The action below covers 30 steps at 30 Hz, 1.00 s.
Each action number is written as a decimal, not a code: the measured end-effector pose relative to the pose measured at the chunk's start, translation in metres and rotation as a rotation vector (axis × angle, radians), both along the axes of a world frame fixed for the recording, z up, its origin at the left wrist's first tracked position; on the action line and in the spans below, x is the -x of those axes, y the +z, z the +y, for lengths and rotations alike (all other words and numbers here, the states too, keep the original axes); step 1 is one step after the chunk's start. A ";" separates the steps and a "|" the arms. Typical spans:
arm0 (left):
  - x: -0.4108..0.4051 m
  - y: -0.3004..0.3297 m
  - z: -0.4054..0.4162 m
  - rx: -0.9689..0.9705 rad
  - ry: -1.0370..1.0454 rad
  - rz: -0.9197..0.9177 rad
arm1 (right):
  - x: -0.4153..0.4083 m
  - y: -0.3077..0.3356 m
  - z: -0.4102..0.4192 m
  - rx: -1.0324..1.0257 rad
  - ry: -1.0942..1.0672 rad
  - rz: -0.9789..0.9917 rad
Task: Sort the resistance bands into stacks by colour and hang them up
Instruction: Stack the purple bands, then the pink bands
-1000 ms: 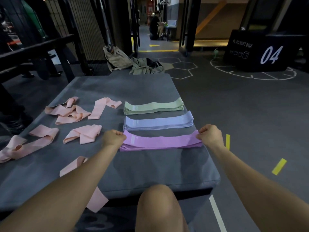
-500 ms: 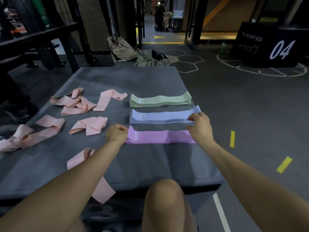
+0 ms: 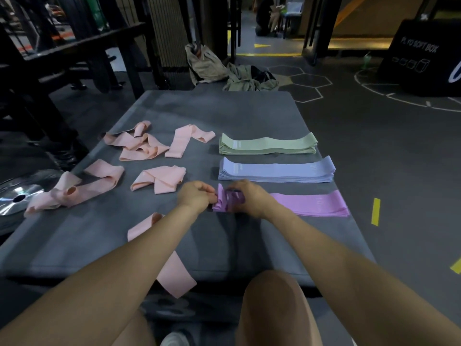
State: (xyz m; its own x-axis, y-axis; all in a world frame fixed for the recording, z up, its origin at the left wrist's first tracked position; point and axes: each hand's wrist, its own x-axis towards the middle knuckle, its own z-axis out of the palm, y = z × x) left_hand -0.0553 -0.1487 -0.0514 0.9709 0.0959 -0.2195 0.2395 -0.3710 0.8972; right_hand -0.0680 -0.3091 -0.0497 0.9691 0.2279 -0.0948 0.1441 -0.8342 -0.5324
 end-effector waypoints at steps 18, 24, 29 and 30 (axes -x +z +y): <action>-0.003 -0.009 0.007 0.011 -0.068 0.006 | -0.006 -0.007 0.010 -0.076 0.065 -0.032; -0.003 -0.015 0.007 0.027 -0.069 0.013 | -0.007 -0.012 0.014 -0.056 0.039 -0.050; -0.004 -0.019 0.012 0.055 -0.070 0.079 | -0.007 -0.012 0.013 -0.041 0.066 -0.077; -0.005 -0.018 0.013 0.060 -0.083 0.092 | -0.006 -0.012 0.013 -0.045 0.075 -0.082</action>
